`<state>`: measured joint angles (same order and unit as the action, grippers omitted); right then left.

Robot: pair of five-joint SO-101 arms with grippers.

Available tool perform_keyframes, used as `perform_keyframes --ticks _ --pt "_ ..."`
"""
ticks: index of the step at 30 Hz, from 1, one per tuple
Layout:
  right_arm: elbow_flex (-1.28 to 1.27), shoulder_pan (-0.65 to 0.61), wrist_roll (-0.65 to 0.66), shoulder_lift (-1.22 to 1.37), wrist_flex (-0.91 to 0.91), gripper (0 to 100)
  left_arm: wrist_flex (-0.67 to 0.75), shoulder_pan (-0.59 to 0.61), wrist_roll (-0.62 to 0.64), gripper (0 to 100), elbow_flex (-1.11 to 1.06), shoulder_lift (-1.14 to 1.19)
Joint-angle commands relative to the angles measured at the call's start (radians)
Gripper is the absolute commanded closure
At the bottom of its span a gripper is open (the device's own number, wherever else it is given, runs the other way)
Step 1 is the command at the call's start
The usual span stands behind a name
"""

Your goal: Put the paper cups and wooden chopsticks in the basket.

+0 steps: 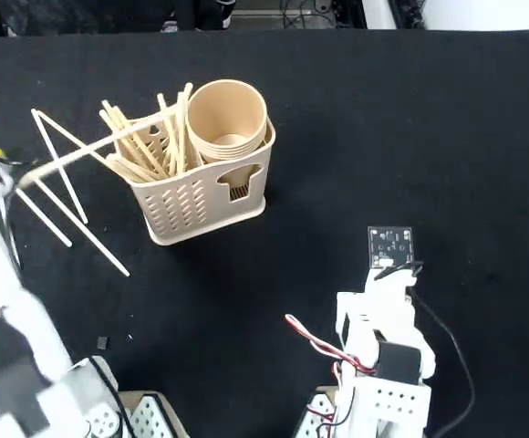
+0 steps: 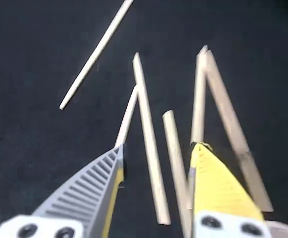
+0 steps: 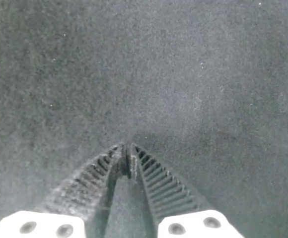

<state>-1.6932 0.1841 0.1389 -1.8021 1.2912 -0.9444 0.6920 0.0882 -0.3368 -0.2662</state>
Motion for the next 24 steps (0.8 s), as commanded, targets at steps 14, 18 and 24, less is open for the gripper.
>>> perform_keyframes --ticks 14,18,24 --pt "0.008 -0.011 -0.003 -0.067 0.003 98.5 -0.069 -0.019 -0.138 78 0.325 0.37" --pt "0.008 -0.011 -0.003 -0.067 0.003 98.5 -0.057 -0.013 -0.176 78 0.335 0.336" --pt "0.008 -0.011 -0.003 -0.067 0.003 98.5 -0.02 0.007 -0.172 78 0.427 0.499"
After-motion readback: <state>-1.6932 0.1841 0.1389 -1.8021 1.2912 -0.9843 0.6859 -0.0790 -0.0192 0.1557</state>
